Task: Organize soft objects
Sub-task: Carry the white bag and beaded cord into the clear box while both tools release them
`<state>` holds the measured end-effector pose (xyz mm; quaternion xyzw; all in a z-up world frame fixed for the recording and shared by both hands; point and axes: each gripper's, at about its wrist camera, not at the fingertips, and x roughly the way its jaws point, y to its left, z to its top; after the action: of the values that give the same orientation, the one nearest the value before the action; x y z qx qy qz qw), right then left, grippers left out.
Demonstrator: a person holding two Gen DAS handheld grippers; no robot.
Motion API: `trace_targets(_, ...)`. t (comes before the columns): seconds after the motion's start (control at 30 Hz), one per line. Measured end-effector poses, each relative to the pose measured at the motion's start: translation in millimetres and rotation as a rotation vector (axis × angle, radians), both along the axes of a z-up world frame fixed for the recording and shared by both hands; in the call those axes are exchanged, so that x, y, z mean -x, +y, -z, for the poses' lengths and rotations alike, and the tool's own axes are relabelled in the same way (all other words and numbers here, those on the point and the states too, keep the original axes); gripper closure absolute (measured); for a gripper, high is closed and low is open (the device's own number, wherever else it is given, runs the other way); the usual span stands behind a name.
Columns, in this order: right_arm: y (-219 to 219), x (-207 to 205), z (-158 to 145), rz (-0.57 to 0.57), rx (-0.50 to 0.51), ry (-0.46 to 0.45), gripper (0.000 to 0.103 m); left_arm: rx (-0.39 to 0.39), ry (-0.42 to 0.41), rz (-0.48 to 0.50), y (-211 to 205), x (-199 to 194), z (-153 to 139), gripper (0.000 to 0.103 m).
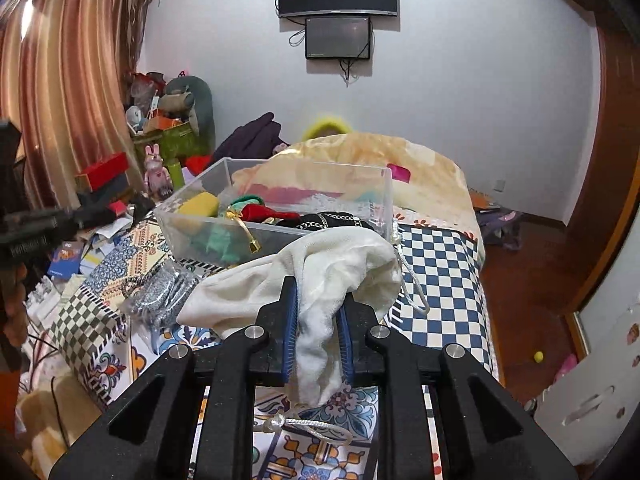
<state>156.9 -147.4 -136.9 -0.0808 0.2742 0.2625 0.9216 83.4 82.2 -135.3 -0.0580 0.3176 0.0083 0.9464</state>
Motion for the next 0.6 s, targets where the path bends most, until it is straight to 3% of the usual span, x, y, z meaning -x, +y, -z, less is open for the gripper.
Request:
trace_targets(0.03,0,-1,1,0.000,0.001,0.003,0.086,-0.003,0.018,-0.012,4,1,7,0.063)
trace_targets(0.13,0,-2,4,0.003,0.002,0.014,0.086,-0.018,0.084,-0.039,12,2,30,0.040)
trace_targets(0.2,-1,-2,4,0.005,-0.001,0.022,0.086,-0.031,0.126,-0.059,18,0,47,0.040)
trace_targets(0.37,-1,-3,3,0.005,-0.001,0.022,0.086,0.021,0.216,-0.100,38,-9,80,0.041)
trace_targets(0.47,0,-4,4,0.007,-0.003,0.024,0.086,0.045,0.202,-0.106,41,-10,85,0.055)
trace_targets(0.53,0,-6,3,0.010,-0.005,0.023,0.086,0.026,0.197,-0.107,40,-11,86,0.080)
trace_targets(0.6,1,-8,2,0.011,-0.009,0.020,0.086,0.023,0.198,-0.097,39,-11,85,0.093)
